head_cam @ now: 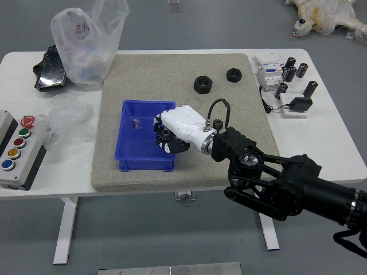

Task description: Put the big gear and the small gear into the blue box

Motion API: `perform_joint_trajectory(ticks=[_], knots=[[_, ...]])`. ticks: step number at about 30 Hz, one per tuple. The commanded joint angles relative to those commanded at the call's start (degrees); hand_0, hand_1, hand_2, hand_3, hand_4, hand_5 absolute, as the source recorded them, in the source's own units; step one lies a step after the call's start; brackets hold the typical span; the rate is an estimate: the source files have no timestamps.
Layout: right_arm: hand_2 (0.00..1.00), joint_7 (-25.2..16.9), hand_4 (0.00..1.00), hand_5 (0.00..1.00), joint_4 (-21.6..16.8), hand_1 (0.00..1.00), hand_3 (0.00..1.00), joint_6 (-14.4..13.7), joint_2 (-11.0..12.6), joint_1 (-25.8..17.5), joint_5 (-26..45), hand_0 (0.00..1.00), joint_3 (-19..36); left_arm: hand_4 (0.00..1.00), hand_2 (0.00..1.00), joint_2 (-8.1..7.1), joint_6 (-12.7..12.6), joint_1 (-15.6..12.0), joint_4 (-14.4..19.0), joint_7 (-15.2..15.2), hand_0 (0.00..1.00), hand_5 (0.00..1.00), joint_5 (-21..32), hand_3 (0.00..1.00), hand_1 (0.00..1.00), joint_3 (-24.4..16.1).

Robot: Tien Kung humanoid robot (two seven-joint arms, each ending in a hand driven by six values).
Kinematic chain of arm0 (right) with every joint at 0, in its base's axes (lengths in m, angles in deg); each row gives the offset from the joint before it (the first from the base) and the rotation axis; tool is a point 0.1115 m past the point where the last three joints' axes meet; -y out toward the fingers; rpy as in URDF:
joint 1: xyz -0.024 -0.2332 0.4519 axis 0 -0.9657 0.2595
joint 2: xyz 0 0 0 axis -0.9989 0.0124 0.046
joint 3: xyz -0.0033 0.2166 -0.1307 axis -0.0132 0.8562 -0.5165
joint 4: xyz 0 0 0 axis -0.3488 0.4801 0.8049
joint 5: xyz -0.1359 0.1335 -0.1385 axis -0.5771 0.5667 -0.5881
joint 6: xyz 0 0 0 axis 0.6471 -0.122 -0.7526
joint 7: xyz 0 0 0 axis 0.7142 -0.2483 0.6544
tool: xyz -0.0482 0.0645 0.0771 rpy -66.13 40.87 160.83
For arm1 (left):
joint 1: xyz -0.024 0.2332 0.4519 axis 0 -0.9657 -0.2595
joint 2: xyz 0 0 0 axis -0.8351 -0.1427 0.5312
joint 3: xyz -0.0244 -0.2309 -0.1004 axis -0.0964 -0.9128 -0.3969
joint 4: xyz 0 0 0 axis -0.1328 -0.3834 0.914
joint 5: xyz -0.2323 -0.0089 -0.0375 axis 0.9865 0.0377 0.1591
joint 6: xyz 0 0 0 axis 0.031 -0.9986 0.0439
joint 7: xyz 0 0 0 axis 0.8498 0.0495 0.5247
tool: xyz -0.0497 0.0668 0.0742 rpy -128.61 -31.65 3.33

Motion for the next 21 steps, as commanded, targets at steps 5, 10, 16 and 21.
perform_joint_trajectory(ticks=[5,10,16,21], knots=[[0.897,-0.5,0.749,0.315,-1.3,0.822,0.924,-1.1,0.3,0.0,1.7,0.522,0.2,0.727,0.530,0.05,0.0,0.0,0.0,0.0,0.664,0.364,0.1,0.649,0.557,0.1],[0.875,-1.1,0.785,0.349,-3.2,0.810,0.906,-2.3,0.6,-0.1,2.7,0.513,0.6,0.727,0.530,0.03,0.0,0.0,0.1,0.1,0.664,0.364,0.1,0.649,0.556,0.1],[0.803,-2.0,0.774,0.343,-1.9,0.734,0.830,-4.5,2.0,-0.9,3.2,0.463,5.1,0.727,0.530,0.16,0.1,0.0,0.1,0.1,0.664,0.364,0.2,0.649,0.557,0.2],[0.730,-3.2,0.763,0.334,4.8,0.661,0.750,-5.6,3.9,-0.1,7.0,0.404,7.8,0.727,0.530,0.07,0.1,-0.1,0.1,0.2,0.665,0.365,-0.1,0.649,0.557,-0.1]])
